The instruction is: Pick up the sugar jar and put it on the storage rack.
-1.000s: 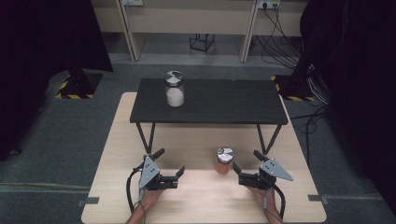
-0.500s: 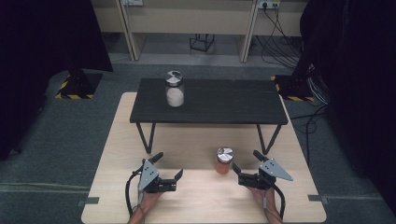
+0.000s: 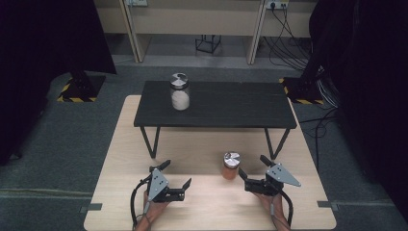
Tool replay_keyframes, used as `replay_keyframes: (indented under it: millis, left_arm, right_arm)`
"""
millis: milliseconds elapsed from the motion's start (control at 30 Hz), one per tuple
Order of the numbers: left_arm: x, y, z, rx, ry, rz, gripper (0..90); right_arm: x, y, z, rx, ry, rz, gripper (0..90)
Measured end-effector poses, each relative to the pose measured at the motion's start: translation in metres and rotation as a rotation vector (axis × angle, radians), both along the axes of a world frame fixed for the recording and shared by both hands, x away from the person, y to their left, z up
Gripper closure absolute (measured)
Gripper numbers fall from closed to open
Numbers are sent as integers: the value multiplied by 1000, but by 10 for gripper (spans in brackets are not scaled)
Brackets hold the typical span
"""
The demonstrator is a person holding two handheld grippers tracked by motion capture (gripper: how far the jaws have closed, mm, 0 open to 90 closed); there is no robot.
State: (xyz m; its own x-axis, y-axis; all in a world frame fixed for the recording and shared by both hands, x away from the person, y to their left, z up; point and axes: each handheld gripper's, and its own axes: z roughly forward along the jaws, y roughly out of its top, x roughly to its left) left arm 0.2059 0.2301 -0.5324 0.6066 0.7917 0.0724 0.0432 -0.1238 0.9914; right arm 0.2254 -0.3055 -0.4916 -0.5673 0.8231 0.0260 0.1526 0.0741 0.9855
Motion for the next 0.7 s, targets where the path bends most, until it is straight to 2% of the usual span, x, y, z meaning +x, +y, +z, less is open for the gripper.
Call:
replay_keyframes:
  millis: [700]
  left_arm:
    - [1,0,0,1,4,-3,11]
  right_arm:
    - [-1,0,0,-2,-6,-5,3]
